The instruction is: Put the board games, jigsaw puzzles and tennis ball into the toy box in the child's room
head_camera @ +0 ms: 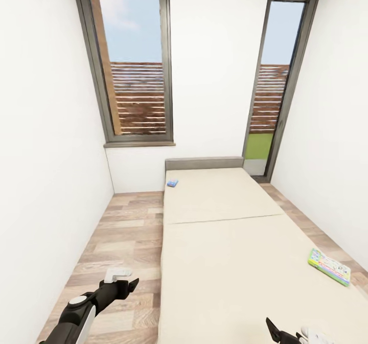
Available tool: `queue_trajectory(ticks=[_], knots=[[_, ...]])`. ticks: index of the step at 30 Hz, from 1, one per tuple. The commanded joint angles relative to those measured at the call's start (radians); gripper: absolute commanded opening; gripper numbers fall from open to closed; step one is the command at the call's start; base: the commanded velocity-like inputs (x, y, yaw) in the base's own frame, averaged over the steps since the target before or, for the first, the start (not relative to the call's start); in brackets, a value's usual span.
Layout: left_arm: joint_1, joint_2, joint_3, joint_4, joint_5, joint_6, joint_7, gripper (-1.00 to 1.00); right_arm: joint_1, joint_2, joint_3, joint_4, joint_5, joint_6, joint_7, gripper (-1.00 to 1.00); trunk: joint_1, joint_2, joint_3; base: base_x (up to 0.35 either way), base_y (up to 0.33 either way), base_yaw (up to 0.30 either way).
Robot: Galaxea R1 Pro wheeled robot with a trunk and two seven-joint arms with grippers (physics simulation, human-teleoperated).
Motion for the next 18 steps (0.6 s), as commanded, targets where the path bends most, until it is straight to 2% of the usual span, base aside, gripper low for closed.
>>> queue_trajectory(ticks=[1,9,18], knots=[[-0.001,0.000,0.002,-0.001,0.000,0.007,-0.005,1.00,0.000,0.001,-0.003,-0.002,-0.008,0.008,0.004,1.00,0.001,-0.002,-0.002,0.040,0.042,0.000],[-0.001,0.000,0.002,-0.001,0.000,0.007,-0.005,1.00,0.000,0.001,-0.003,-0.002,-0.008,0.009,0.004,1.00,0.001,-0.002,-0.002,0.015,0.043,-0.035],[-0.001,0.001,0.002,-0.002,0.000,0.007,-0.005,1.00,0.000,0.001,-0.003,0.011,-0.006,0.007,0.004,1.00,0.001,-0.002,0.001,0.001,0.153,-0.208]])
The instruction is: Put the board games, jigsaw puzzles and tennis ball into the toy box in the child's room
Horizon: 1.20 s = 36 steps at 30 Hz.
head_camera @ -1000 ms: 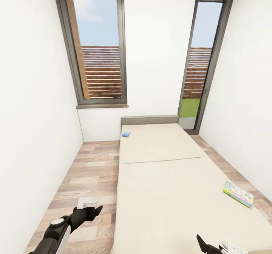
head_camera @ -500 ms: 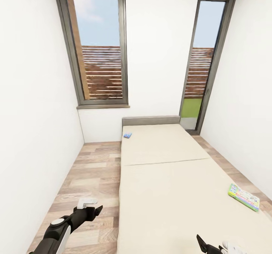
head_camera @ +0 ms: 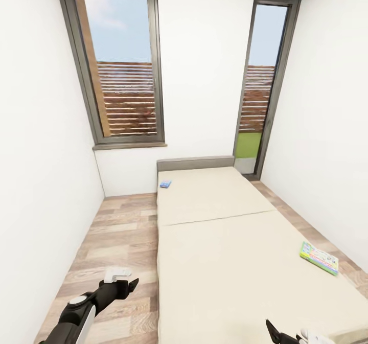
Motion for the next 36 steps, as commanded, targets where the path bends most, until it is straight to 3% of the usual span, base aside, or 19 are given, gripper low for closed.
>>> queue_trajectory(ticks=[1,23,36], knots=[[-0.001,0.000,0.002,-0.001,0.000,0.007,-0.006,1.00,0.000,0.001,-0.003,-0.001,-0.008,0.008,0.005,1.00,0.000,-0.002,-0.002,0.000,0.053,-0.151],[-0.001,0.001,0.002,-0.002,0.001,0.006,-0.007,1.00,0.000,0.001,-0.003,0.006,-0.009,0.007,0.005,1.00,0.000,-0.002,-0.001,0.000,0.119,-0.022],[-0.001,0.000,0.002,-0.002,0.001,0.007,-0.006,1.00,0.000,0.001,-0.003,0.011,-0.008,0.007,0.004,1.00,0.000,-0.002,0.001,0.044,0.076,-0.129]])
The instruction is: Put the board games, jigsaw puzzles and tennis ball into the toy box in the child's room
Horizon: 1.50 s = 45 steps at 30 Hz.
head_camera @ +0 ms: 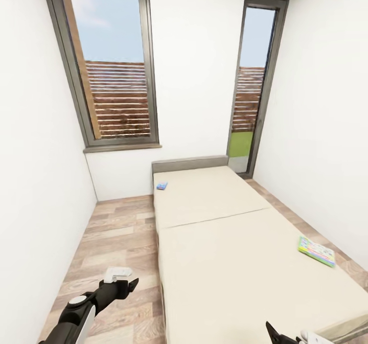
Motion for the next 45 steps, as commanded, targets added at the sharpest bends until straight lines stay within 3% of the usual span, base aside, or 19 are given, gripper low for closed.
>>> queue_trajectory(ticks=[1,18,34,45], knots=[[-0.001,0.000,0.002,-0.001,0.000,0.006,-0.005,1.00,0.000,0.001,-0.003,-0.002,-0.008,0.008,0.005,1.00,0.001,-0.001,-0.002,0.184,0.139,-0.029],[-0.001,0.000,0.002,-0.001,0.000,0.006,-0.006,1.00,0.000,0.001,-0.003,0.000,-0.008,0.008,0.003,1.00,0.001,-0.001,-0.001,0.041,0.063,-0.010],[-0.001,0.000,0.002,-0.001,0.001,0.006,-0.006,1.00,0.000,0.002,-0.003,0.002,-0.009,0.008,0.004,1.00,0.001,-0.001,0.010,0.000,0.082,-0.193],[-0.001,-0.001,0.002,-0.001,0.000,0.006,-0.006,1.00,0.000,0.003,-0.003,0.002,-0.008,0.007,0.005,1.00,0.001,-0.001,0.012,0.022,0.096,-0.045]])
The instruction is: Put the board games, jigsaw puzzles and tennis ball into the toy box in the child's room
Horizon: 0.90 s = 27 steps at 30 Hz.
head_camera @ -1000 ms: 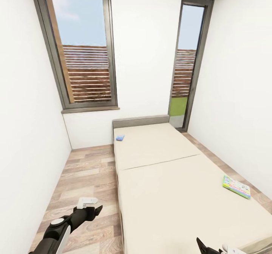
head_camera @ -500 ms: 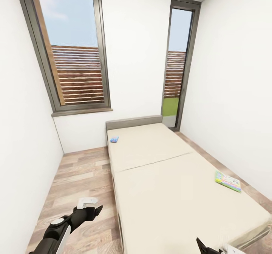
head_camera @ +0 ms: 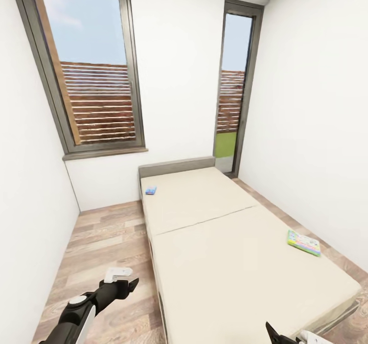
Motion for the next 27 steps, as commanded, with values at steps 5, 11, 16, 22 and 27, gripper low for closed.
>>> queue_trajectory(ticks=[5,11,16,22,27], knots=[[-0.001,0.000,0.002,-0.001,0.001,0.006,-0.006,1.00,0.000,0.001,-0.003,-0.002,-0.008,0.007,0.004,1.00,0.001,-0.002,0.000,0.019,0.046,-0.066],[-0.001,0.001,0.002,-0.001,0.001,0.006,-0.007,1.00,0.000,0.001,-0.003,-0.002,-0.009,0.006,0.004,1.00,0.001,-0.002,0.005,0.004,0.125,-0.180],[-0.001,0.000,0.002,-0.001,0.001,0.006,-0.007,1.00,0.000,0.001,-0.003,-0.002,-0.010,0.006,0.004,1.00,0.001,-0.002,0.010,0.001,0.120,-0.201],[-0.001,0.000,0.002,-0.002,0.001,0.006,-0.008,1.00,0.000,0.001,-0.003,-0.002,-0.009,0.006,0.004,1.00,0.001,-0.002,0.012,0.000,0.029,-0.082],[-0.001,0.000,0.002,-0.003,0.000,0.006,-0.007,1.00,0.000,0.001,-0.003,-0.002,-0.008,0.005,0.004,1.00,0.001,-0.002,0.012,0.000,0.036,-0.017]])
